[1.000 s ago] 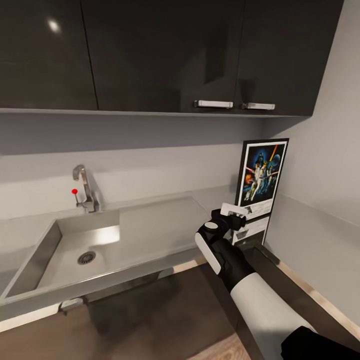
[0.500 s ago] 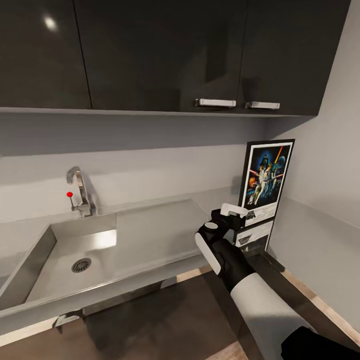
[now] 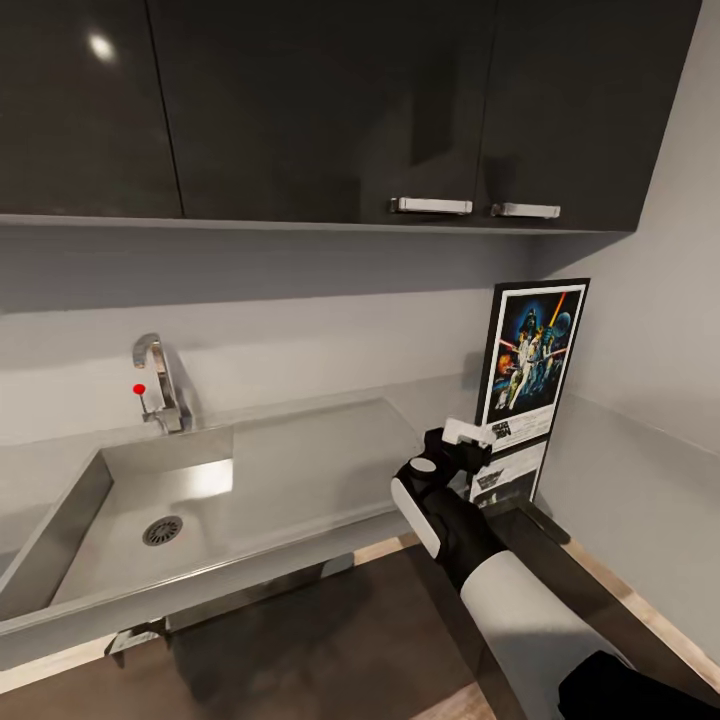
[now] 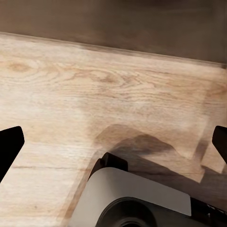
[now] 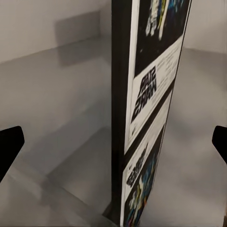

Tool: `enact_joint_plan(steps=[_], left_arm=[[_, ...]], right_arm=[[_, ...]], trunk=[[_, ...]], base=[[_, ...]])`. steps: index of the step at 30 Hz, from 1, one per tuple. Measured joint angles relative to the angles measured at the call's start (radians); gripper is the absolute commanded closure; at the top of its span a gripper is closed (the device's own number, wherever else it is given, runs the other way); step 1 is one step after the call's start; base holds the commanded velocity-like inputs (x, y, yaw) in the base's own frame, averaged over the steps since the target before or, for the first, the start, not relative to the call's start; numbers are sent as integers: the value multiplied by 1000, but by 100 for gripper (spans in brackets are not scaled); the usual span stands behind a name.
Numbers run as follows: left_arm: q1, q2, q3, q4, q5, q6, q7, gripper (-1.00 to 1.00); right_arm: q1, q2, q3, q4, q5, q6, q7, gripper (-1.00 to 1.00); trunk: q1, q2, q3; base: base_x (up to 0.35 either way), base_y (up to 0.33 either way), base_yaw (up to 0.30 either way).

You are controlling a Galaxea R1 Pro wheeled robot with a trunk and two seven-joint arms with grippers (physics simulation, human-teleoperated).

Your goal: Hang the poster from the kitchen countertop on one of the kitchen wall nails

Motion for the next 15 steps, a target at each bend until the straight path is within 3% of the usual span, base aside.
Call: enact_joint_plan(steps=[8, 15], left_arm=[[0, 6, 0, 0, 0, 0, 0, -100], [0, 6, 1, 0, 0, 0, 0, -100]], right_arm=[[0, 0, 0, 8, 0, -7, 0, -100], [0, 0, 0, 8, 0, -7, 1, -100]], trunk=[[0, 0, 0], [0, 0, 0]], base=[[138, -109, 0], [37, -32, 0]])
